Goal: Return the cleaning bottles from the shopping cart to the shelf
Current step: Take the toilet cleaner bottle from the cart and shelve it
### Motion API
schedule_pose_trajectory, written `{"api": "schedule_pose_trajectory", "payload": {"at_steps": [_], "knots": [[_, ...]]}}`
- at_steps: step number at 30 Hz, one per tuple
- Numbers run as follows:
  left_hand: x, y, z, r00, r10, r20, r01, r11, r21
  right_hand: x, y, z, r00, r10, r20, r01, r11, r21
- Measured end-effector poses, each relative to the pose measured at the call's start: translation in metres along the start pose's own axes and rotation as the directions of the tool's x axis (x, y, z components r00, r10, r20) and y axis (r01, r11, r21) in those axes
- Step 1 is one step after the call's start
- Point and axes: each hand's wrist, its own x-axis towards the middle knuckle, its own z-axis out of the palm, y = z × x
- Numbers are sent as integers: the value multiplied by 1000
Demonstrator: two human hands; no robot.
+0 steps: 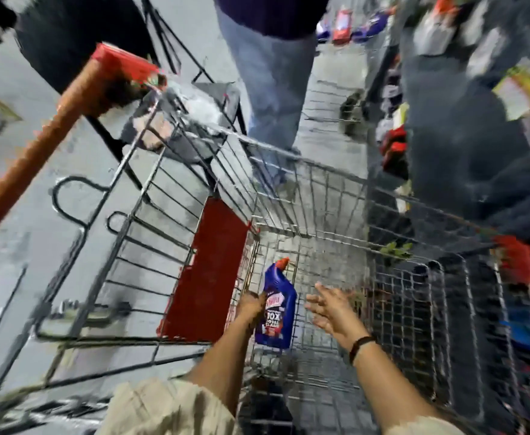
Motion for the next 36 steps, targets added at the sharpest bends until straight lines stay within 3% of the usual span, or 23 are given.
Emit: {"api": "schedule_pose_trajectory", "payload": {"at_steps": [5,9,15,22,27,32,36], "knots": [[53,-26,20,996,-37,77,31,997,74,82,40,15,996,65,-61,-79,962,-260],[80,-34,31,989,-91,121,85,995,52,120,61,25,994,106,4,-91,877,-472],[84,-34,37,966,-123,226,128,992,-7,137,78,26,994,105,-41,-110,825,-555],[52,-16,11,849,-206,487,243,970,-14,99,32,6,964,241,115,-172,891,-420],[-1,28,-15,837,-85,541,115,993,-21,33,-7,-16,967,201,154,-142,935,-325],[-74,63,-35,832,132,538,-150,989,-10,-55,-29,-45,985,31,169,-1,984,-179],[-144,82,-38,729,314,609,-371,928,-35,-133,-22,-78,977,-166,136,173,984,-47]]}}
